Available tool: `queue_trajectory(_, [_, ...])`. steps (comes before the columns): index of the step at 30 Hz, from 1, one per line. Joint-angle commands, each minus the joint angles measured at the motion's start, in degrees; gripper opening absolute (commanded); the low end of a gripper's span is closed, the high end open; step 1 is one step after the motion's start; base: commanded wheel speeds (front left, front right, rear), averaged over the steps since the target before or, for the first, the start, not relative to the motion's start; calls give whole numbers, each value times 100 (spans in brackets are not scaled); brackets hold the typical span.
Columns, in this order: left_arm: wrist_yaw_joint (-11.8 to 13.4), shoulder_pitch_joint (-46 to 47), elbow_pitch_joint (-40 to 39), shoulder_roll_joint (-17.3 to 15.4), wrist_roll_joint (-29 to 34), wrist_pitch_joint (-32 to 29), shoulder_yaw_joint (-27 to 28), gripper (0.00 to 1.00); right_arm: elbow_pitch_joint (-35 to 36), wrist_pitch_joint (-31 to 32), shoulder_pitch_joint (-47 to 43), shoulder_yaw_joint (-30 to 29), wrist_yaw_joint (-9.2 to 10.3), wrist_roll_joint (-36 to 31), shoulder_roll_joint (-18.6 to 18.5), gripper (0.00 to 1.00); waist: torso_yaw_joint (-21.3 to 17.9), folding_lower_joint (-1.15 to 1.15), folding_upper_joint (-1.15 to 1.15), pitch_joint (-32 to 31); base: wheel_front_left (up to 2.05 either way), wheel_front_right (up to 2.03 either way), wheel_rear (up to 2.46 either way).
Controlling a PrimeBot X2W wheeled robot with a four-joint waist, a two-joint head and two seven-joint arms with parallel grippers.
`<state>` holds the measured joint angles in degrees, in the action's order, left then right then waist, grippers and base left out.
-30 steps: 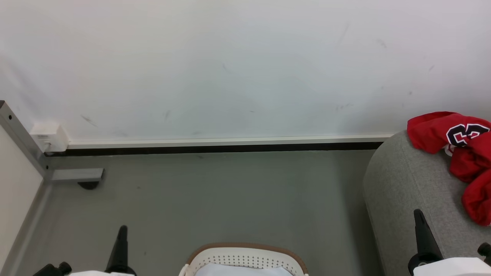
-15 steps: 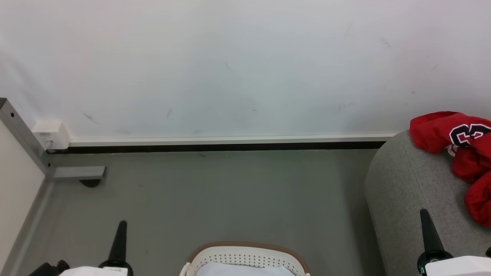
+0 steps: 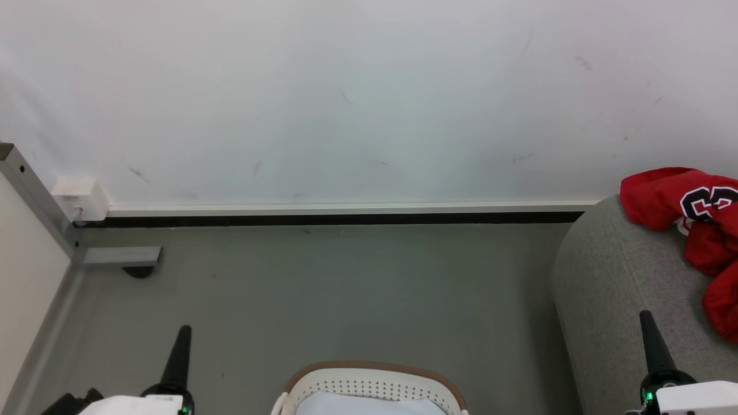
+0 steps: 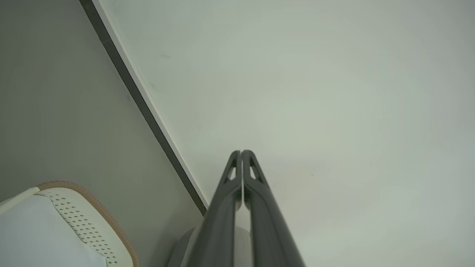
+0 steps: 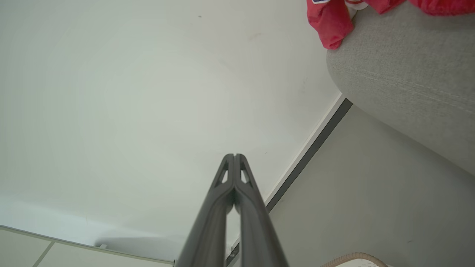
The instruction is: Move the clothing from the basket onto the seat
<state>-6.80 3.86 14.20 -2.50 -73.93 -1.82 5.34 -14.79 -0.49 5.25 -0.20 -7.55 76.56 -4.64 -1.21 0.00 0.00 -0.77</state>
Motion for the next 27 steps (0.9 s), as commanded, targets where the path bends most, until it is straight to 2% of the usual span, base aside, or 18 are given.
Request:
queue_trajectory(1, [-41, 113, -28, -48, -192, -31, 36, 0, 62, 44, 104, -48, 8, 169, -45, 0, 4, 0, 0, 3, 0, 0, 0])
queue_trajectory(27, [-73, 243, 2, -55, -1311, -349, 103, 0, 79, 343, 125, -270, 10, 1300, -43, 0, 78, 0, 0, 53, 0, 0, 0])
